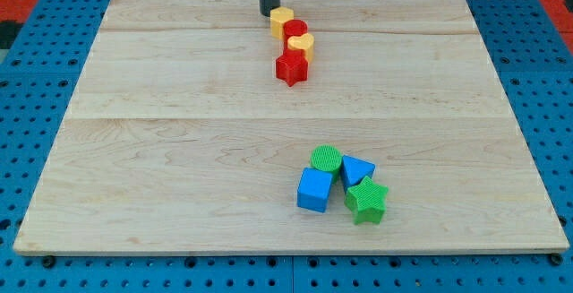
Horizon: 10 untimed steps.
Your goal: Separate blue cube from the green blocks
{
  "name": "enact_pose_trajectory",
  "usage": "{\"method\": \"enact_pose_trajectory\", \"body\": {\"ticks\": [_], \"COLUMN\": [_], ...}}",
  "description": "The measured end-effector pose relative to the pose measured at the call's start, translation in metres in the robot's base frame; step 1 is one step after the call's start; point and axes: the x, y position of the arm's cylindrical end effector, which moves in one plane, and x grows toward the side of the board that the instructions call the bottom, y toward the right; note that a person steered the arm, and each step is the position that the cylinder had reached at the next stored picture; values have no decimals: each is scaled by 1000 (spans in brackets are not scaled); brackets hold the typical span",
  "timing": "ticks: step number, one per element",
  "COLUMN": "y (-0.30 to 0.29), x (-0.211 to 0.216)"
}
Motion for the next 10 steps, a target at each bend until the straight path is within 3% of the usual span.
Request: {"method": "enact_pose_trajectory", "body": {"ticks": [1, 5, 6, 7, 8, 9, 10], "y": [17, -80, -176, -276, -288, -272, -216], "x": [0, -2, -4, 20, 43, 115, 167]}}
